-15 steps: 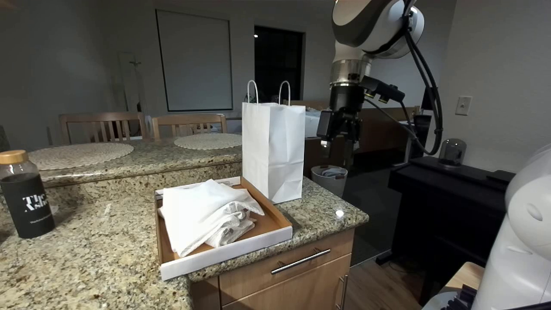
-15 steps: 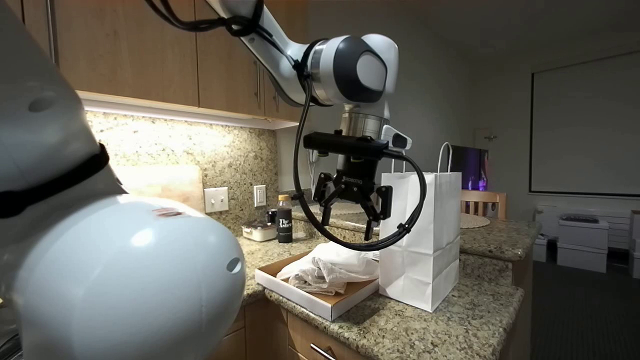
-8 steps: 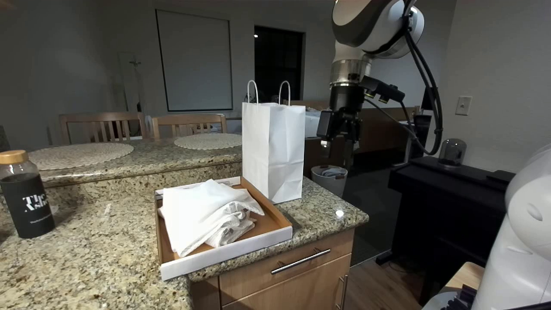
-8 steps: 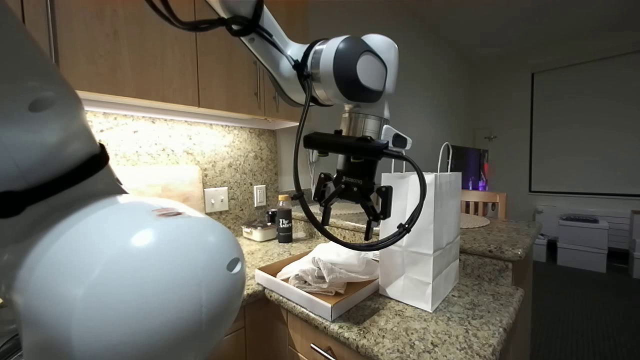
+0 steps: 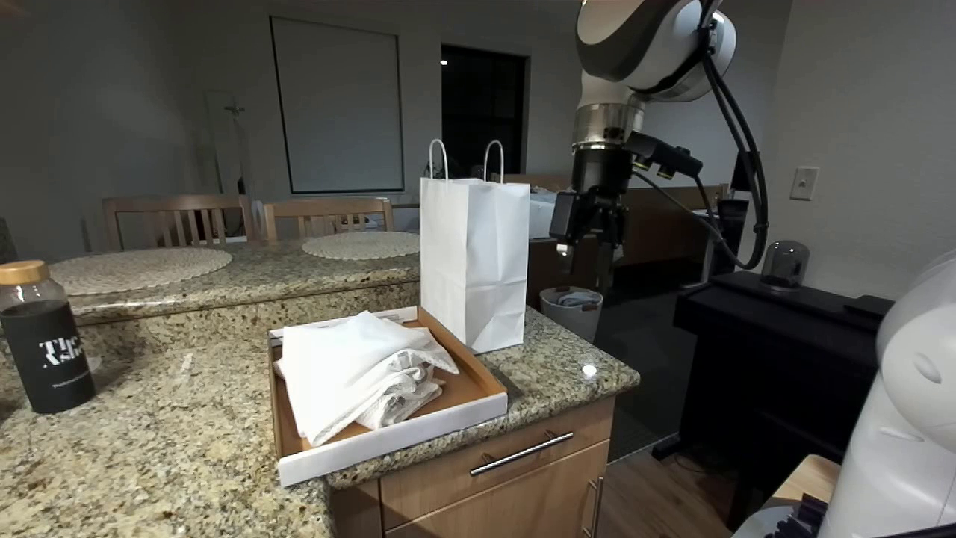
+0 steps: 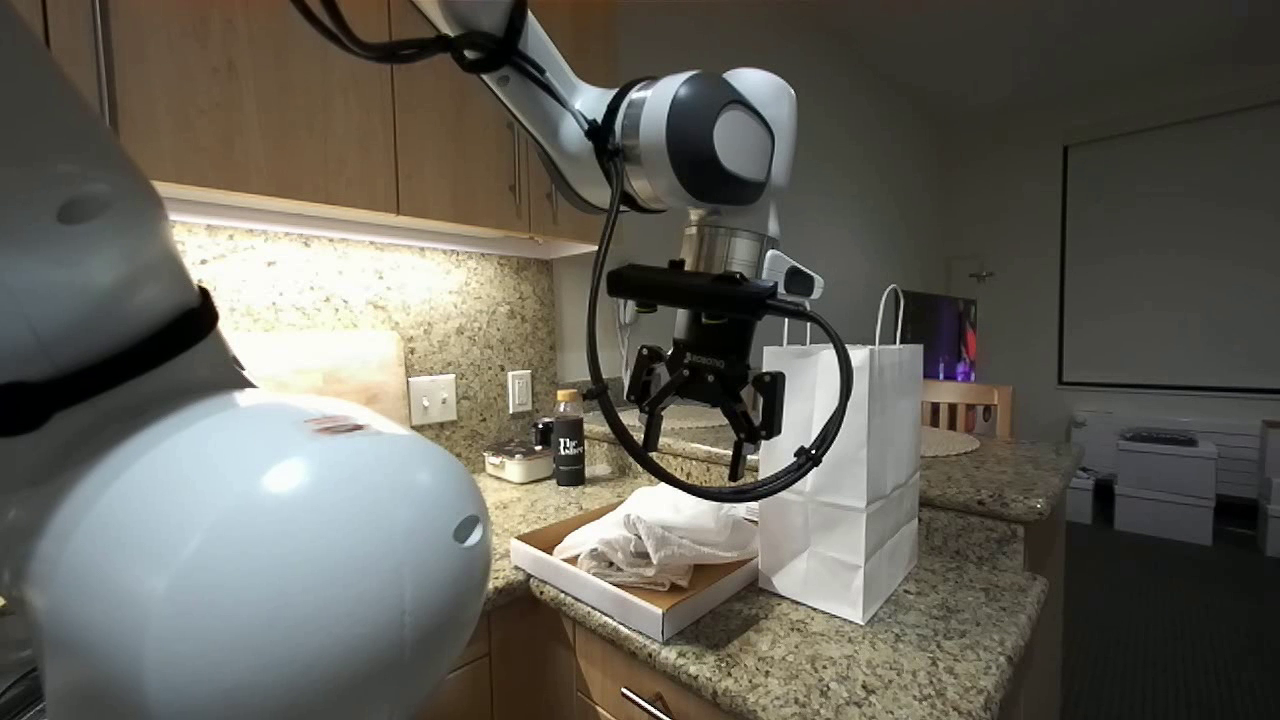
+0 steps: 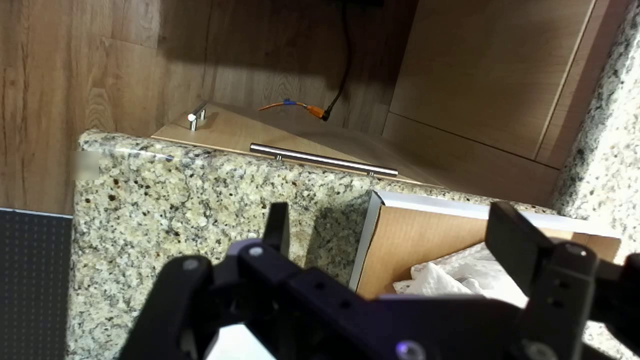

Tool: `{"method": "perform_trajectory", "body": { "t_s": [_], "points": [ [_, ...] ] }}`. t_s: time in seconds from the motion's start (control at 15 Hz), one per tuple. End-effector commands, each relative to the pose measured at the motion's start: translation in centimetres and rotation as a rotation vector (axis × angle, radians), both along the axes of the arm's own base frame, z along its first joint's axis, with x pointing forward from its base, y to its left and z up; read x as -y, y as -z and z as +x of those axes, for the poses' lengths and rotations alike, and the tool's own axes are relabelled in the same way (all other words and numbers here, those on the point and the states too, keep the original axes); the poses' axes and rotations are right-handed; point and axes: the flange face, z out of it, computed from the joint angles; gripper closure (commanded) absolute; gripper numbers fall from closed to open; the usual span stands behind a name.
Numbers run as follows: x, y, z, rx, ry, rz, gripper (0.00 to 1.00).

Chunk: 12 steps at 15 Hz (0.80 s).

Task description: Put one towel in the bag

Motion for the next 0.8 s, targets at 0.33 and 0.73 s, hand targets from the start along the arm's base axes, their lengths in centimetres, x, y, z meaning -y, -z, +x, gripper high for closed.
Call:
{"method": "perform_trajectory", "body": {
  "t_s": [0.33,0.73],
  "points": [
    [0.01,-0.04,0.01,-0.001,0.000,0.000,0.00],
    [-0.72,0.30,0.27,-0.015,0.002,0.000,0.00]
  ]
}}
